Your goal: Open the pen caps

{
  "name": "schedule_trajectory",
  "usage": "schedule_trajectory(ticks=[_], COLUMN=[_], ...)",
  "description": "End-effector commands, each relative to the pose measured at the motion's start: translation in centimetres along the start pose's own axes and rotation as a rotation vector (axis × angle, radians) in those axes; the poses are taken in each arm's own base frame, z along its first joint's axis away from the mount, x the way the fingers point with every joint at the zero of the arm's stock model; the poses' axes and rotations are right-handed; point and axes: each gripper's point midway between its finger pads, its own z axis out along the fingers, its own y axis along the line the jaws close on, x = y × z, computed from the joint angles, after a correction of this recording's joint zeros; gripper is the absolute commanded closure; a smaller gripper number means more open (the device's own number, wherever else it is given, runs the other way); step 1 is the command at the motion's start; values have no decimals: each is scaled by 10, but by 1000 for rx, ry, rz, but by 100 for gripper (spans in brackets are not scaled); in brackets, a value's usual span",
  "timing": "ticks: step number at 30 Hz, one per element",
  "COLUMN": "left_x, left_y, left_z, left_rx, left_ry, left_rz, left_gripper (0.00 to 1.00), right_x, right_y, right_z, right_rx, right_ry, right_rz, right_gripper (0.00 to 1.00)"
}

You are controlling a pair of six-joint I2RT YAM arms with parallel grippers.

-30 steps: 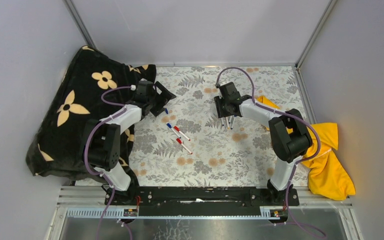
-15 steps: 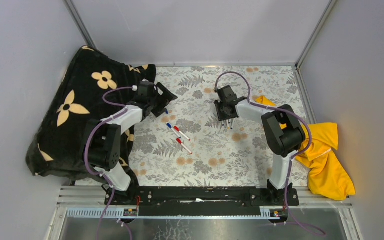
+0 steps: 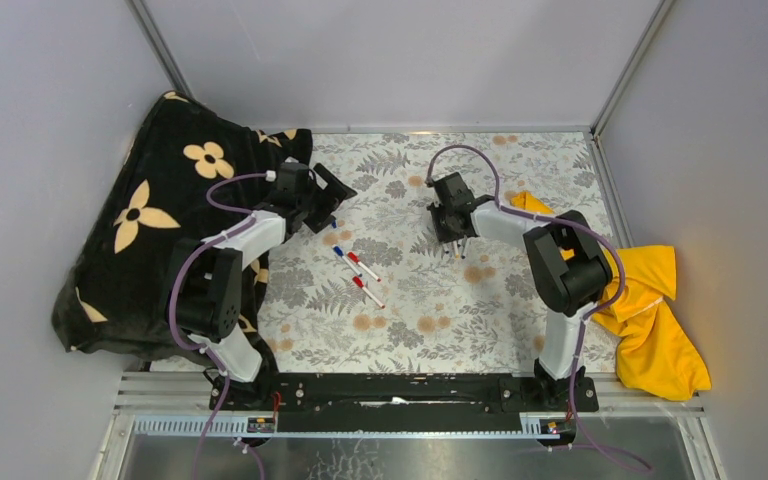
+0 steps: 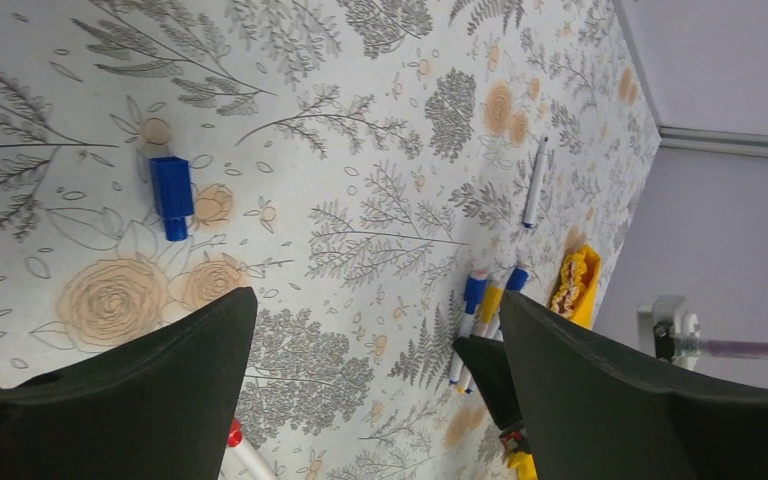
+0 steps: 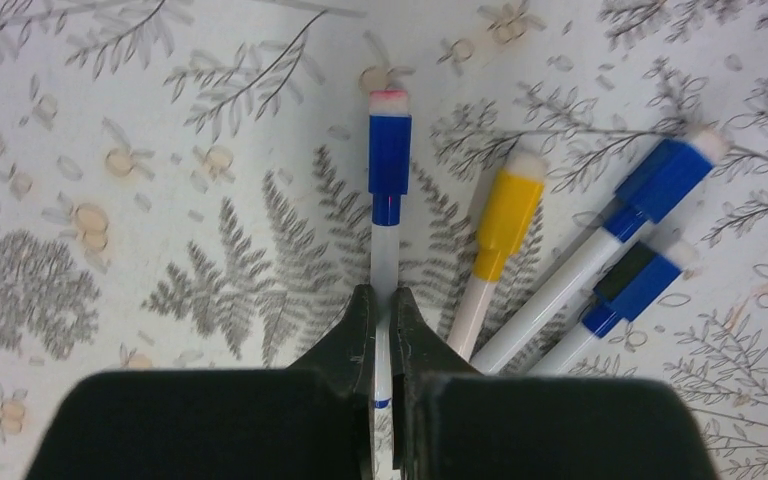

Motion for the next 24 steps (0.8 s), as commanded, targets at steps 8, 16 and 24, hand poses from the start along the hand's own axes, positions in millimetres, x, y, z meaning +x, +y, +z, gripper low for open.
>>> schedule_trajectory(ticks=[8,16,24], left_x=[38,65,78], left_y=[-57,-66,-75], left_z=[0,4,3], left_rx=[204,227,250], left_ry=[84,110,117], left_rz=[79,124,140], left_gripper=[1,3,10], right_x=[-39,-54,-63], right_y=[69,116,133], right_z=[-70,-107,-119], right_rx=[-268,-439,-495], right_ry=[-161,-214,-240], right_rz=[-107,-137,-139], right_gripper=[100,100,100])
